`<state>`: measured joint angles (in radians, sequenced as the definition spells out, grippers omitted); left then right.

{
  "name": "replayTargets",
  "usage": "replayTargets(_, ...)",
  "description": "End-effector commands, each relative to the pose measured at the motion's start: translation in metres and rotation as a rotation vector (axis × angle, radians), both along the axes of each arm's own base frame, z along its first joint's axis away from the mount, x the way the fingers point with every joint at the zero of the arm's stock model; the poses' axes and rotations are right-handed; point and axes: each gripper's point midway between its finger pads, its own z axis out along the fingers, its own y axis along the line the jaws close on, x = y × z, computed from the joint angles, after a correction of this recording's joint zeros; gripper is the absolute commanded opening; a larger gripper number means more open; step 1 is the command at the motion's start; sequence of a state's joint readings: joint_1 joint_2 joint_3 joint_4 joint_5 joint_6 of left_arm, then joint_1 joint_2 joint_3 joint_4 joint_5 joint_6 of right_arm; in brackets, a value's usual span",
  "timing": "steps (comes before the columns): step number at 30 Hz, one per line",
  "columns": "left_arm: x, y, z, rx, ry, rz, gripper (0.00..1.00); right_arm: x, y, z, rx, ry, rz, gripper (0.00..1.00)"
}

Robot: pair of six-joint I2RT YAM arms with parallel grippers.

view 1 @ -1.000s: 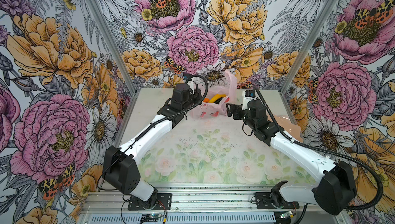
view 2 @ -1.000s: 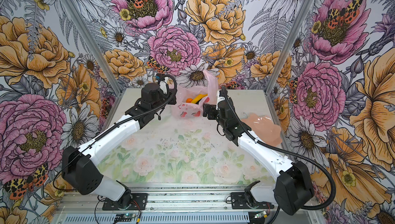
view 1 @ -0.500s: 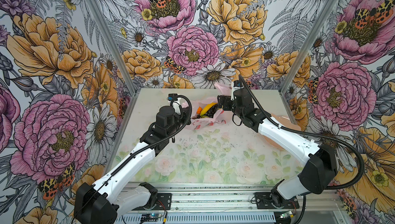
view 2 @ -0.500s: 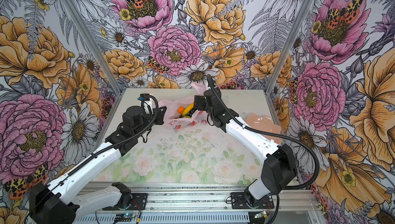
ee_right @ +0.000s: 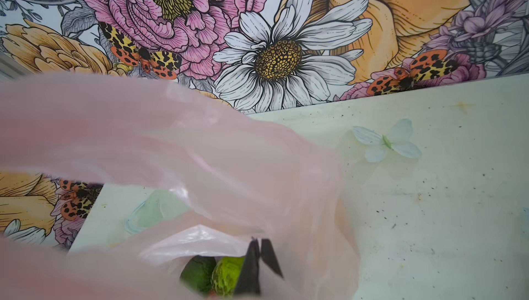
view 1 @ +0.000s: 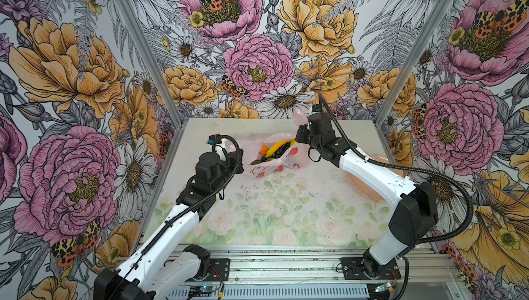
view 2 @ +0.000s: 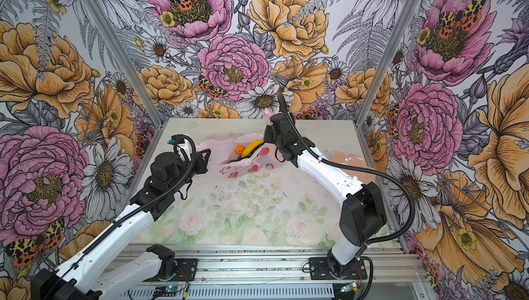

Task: Take fruits out of the plastic bag
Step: Spread open the plastic bag at the center of the table.

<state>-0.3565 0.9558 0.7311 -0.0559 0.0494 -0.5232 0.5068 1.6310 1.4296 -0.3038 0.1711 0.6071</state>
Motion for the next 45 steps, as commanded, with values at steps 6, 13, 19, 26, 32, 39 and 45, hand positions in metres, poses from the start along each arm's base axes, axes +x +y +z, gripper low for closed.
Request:
replayTargets(6,0.023,0.02,-0.041,-0.195,0.109,0.044,0.0,-0.038,-0.021,-0.031,0.345,-0.009,0.032,0.0)
replayTargets(13,0.04,0.014,-0.105,-0.172,0.316,0.054,0.0,-0.053,-0.005,-0.07,0.539,-0.001,0.097,0.0)
replayTargets(19,0.03,0.022,-0.127,-0.1,0.432,0.1,0.31,-0.056,-0.006,-0.076,0.53,-0.01,0.093,0.0)
replayTargets(26,-0.021,0.041,-0.085,0.097,0.399,0.19,0.78,-0.065,-0.007,-0.075,0.463,-0.017,0.105,0.0)
replayTargets(32,-0.067,0.07,-0.042,0.196,0.362,0.283,0.88,-0.069,-0.009,-0.078,0.396,-0.013,0.115,0.0)
replayTargets(39,-0.061,0.031,0.043,0.265,0.213,0.187,0.87,-0.076,-0.005,-0.074,0.358,-0.023,0.141,0.0)
replayTargets(45,-0.008,-0.039,0.024,0.418,0.305,0.052,0.86,-0.081,-0.006,-0.069,0.345,-0.041,0.144,0.0)
